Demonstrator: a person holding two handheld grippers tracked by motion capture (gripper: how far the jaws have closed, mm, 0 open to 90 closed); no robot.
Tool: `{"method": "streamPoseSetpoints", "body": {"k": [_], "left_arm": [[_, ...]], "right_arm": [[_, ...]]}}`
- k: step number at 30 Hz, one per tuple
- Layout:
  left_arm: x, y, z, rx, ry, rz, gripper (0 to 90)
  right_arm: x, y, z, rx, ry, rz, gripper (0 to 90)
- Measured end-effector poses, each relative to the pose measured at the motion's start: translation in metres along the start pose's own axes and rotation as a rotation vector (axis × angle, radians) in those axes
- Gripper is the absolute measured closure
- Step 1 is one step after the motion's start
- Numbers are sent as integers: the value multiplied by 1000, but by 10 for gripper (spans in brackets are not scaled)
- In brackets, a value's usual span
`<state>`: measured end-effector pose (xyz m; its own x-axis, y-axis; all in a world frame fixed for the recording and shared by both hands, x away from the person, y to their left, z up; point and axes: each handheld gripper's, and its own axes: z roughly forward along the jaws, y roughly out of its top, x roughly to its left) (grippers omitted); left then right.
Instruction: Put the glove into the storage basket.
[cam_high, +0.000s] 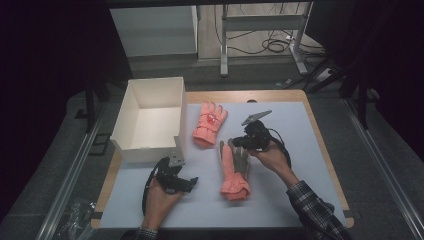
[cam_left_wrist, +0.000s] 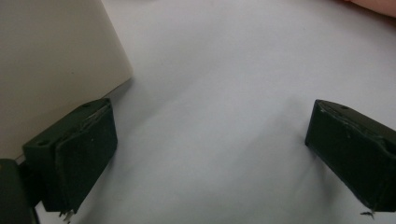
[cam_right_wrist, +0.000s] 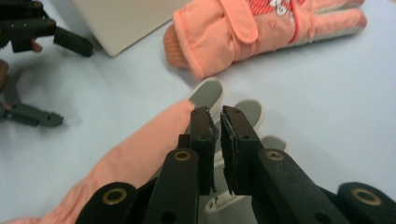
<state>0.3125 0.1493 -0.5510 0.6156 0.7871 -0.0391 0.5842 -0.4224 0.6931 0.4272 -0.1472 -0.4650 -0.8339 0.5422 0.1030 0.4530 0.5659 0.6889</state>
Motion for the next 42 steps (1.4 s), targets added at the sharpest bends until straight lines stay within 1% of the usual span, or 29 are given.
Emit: {"method": "streamPoseSetpoints", "body": {"k": [7,21,25,29,31,36,38,39,41,42], "left_arm": [[0,0,0,0,0,0,22],[0,0,0,0,0,1,22],[0,0,0,0,0,0,22],[0,0,0,0,0,0,22],[0,0,0,0,0,0,22],[0,0,0,1,1,0,22],[0,0,0,1,0,0,22],[0,0,0,1,1,0,22],[0,0,0,0,0,-2,22],[0,0,0,0,0,-2,22]], "right_arm": [[-5,17,10,-3,-19,-7,823],[-15,36,30,-17,-33,14,833],[-20,44,39,-25,-41,14,834],[-23,48,44,-23,-44,14,834],[-25,52,50,-25,-52,13,814],[-28,58,59,-25,-74,19,772],[-29,59,61,-25,-76,23,762],[-31,61,64,-27,-79,29,717],[-32,63,68,-26,-85,34,688],[-32,63,68,-26,-85,34,688]]}}
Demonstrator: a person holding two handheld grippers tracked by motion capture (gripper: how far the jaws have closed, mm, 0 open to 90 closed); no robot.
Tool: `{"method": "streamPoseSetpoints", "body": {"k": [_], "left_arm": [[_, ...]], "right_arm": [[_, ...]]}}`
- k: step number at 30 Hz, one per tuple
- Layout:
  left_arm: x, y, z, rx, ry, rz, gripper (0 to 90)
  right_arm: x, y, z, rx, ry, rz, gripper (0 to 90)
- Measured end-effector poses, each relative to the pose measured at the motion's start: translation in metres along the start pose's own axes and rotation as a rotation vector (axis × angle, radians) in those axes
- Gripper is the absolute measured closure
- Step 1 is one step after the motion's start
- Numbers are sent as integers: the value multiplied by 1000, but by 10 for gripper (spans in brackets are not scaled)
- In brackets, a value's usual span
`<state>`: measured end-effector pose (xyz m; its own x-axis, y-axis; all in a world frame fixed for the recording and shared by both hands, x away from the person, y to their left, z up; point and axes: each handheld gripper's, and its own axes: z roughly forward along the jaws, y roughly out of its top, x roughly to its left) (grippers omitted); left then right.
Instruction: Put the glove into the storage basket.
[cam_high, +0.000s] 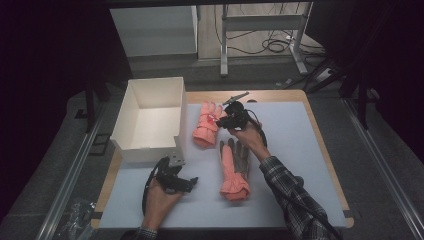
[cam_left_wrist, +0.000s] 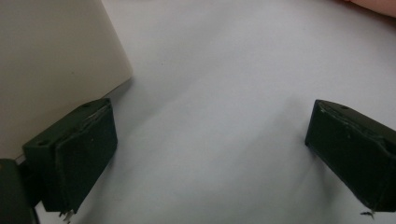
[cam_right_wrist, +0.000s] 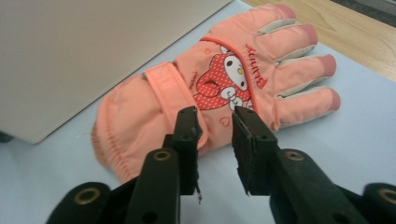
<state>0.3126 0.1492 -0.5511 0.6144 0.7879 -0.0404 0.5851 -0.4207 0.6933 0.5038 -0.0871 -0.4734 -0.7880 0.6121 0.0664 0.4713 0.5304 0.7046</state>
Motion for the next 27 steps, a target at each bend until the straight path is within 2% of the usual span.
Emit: {"method": "streamPoseSetpoints", "body": {"k": [2,5,6,11,21,27], "left_arm": [[0,0,0,1,1,1,22],[0,0,0,1,1,1,22],[0,0,0,2,1,2,22],[0,0,0,0,0,1,22],[0,0,0,0,0,0,22],[0,0,0,0,-1,1,22]], "right_arm": [[-2,2,6,0,-9,12,633],[-4,4,10,2,-20,20,599],[-6,5,15,0,-22,33,558],[-10,9,23,-7,-30,44,502],[-15,13,41,-17,-64,41,452],[-15,14,50,-10,-54,48,419]]}}
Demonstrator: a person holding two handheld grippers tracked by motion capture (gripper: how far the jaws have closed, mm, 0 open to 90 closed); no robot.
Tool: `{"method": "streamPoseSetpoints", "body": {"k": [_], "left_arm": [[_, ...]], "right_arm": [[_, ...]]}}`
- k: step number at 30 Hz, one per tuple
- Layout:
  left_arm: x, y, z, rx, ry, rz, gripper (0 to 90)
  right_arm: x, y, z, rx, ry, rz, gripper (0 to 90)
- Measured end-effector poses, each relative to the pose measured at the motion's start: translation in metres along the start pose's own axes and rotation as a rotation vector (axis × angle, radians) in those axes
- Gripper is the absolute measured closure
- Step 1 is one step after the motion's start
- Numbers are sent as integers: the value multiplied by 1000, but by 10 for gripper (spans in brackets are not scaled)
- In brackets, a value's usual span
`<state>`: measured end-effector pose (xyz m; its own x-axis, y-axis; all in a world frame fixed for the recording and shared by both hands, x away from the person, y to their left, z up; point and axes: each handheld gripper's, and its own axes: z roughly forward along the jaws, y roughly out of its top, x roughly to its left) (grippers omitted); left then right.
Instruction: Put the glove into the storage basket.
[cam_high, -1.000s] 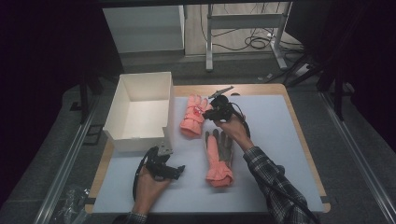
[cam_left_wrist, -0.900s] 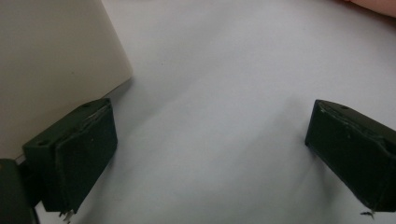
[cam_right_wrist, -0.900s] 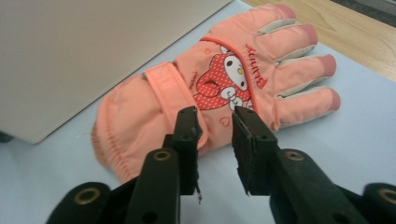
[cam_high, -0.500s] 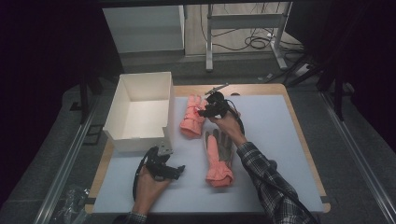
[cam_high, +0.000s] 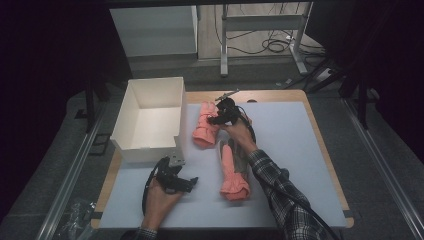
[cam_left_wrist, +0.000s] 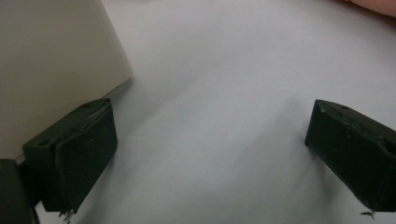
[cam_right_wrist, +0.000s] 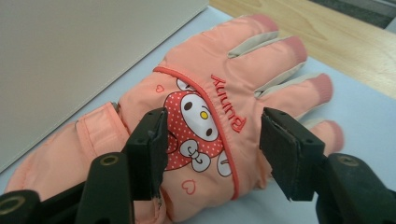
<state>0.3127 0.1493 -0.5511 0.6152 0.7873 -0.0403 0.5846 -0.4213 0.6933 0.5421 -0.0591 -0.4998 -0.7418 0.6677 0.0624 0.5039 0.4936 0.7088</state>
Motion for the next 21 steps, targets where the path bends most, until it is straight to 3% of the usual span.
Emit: {"method": "streamPoseSetpoints", "body": {"k": [6,7,8,9,10,11,15,21], "left_arm": [[0,0,0,0,0,0,22],[0,0,0,0,0,-1,22],[0,0,0,0,0,0,22],[0,0,0,0,0,0,22],[0,0,0,0,0,0,22],[0,0,0,0,0,0,22],[0,0,0,0,0,0,22],[0,0,0,0,0,0,22]], "right_arm": [[-2,-3,12,34,30,57,437],[-4,-5,13,38,52,68,521],[-4,-5,13,38,52,68,521],[-3,-7,13,36,64,68,615],[-3,-7,13,32,73,74,651],[-3,-7,13,32,73,74,651],[3,-6,12,40,39,54,820],[8,-4,7,43,4,12,868]]}}
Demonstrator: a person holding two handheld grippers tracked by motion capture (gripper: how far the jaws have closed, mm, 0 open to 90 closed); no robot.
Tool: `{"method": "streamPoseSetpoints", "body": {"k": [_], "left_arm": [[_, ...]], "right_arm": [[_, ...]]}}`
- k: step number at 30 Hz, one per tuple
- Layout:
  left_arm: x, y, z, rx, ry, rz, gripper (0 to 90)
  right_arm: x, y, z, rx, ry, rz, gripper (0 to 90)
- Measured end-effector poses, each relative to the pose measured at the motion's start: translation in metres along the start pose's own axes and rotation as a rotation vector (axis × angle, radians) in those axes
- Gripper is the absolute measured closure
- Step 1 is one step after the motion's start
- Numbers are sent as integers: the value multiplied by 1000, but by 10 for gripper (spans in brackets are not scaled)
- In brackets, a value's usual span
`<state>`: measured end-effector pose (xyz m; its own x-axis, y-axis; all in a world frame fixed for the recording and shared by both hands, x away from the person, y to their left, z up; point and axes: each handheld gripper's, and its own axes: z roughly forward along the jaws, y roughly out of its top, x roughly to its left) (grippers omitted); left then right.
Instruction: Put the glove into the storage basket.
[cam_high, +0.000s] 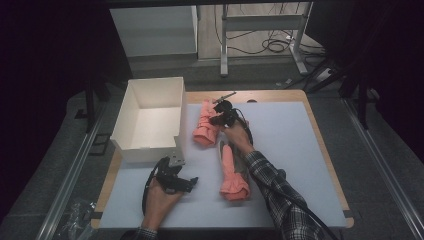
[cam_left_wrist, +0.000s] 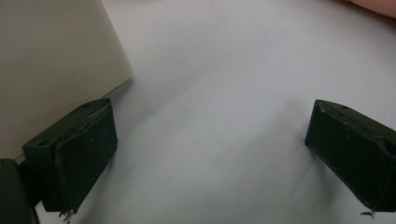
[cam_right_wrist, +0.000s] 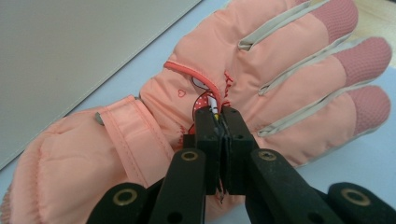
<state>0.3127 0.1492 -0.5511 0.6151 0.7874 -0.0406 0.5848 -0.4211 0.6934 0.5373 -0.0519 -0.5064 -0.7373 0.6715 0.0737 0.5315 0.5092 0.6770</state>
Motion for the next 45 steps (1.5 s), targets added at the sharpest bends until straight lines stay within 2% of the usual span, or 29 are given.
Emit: {"method": "streamPoseSetpoints", "body": {"k": [8,15,22,28,36,40,43,45], "left_arm": [[0,0,0,1,0,-1,22],[0,0,0,2,1,1,22],[0,0,0,1,1,1,22],[0,0,0,2,1,1,22],[0,0,0,1,1,2,22],[0,0,0,1,1,2,22],[0,0,0,1,1,2,22],[0,0,0,1,1,2,22]], "right_arm": [[-2,3,-17,-21,17,12,871],[1,3,-37,-70,57,16,871],[8,4,-56,-96,100,5,870],[13,5,-69,-98,130,-2,870],[24,2,-94,-100,181,-32,869],[29,-5,-111,-91,205,-60,869],[31,-10,-119,-89,216,-65,869],[32,-17,-130,-92,227,-72,869]]}}
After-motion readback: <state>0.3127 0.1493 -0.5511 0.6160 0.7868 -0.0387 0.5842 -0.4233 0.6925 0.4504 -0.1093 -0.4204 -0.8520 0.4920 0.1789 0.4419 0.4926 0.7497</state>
